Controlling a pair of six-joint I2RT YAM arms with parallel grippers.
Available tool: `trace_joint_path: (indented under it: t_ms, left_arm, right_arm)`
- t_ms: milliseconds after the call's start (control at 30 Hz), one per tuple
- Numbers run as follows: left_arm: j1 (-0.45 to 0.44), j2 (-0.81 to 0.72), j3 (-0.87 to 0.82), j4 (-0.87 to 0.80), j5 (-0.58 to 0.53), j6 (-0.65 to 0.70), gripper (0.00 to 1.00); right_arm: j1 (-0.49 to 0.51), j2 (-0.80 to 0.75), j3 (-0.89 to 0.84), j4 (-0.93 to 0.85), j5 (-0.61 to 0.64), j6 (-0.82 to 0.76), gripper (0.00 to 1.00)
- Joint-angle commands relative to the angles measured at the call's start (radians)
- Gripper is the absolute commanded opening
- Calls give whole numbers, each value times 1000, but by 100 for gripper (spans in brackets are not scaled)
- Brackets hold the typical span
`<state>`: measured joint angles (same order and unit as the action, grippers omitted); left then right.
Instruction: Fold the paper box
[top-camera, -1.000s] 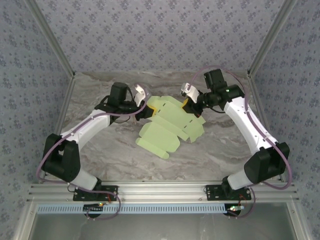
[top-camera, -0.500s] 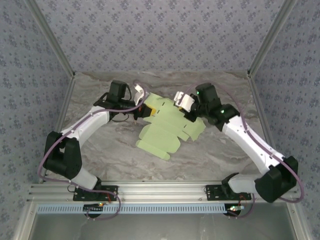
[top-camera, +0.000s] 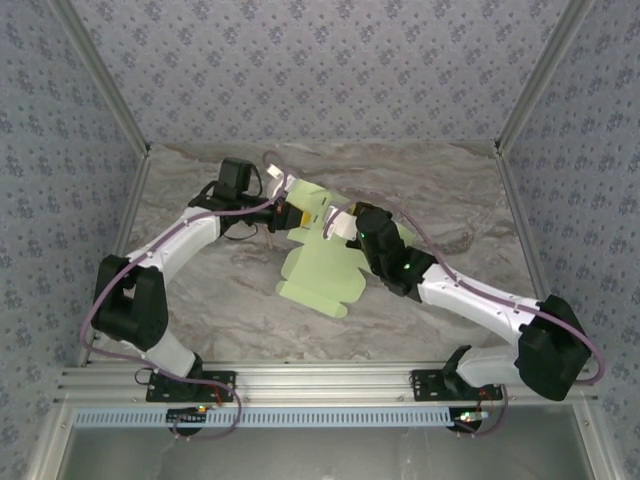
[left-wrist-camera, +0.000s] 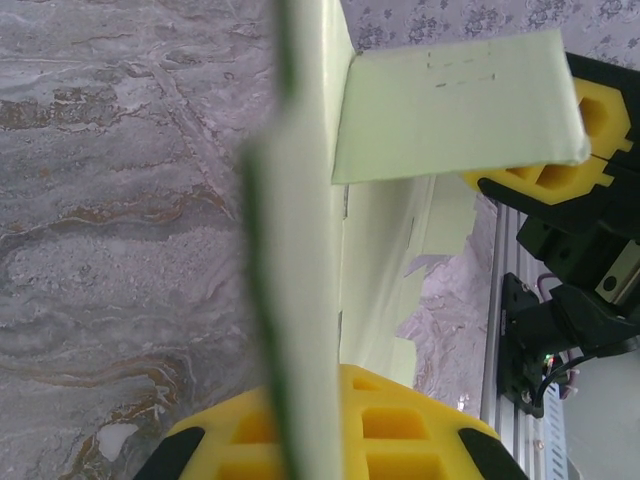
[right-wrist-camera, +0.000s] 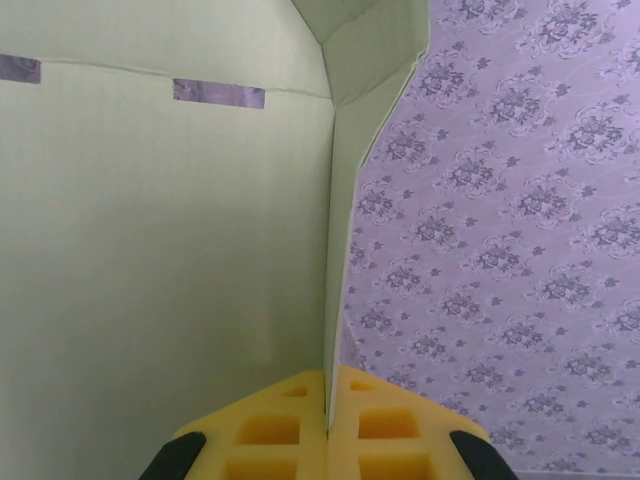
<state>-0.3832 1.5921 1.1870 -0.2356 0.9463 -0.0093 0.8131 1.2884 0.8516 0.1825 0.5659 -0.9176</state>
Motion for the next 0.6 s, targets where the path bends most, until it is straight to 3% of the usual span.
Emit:
trace_joint_path:
  t_ms: [0, 67, 133, 233, 367, 467, 567]
  left_arm:
    - [-5, -4, 40, 44, 46, -1, 0]
    - [0, -6, 39, 35, 21, 0, 2]
    - [7, -9, 33, 33, -26, -7, 8]
    - [15, -21, 8, 59, -141, -61, 28]
    - [25, -69, -71, 131, -308, -152, 42]
    - [19, -142, -143, 157, -511, -240, 43]
    - [-8, -229, -250, 239, -590, -338, 43]
  right_arm:
    - [-5, -3, -8, -35, -30, 4, 0]
    - [-41, -36, 21, -160, -132, 91, 0]
    - [-112, -75, 70, -320, -314, 199, 0]
    - [-230, -71, 169, -538, -550, 344, 0]
    - [-274, -10, 259, -726, -639, 416, 0]
    - [-305, 56, 323, -827, -685, 468, 0]
    - [-346, 125, 374, -867, -713, 531, 0]
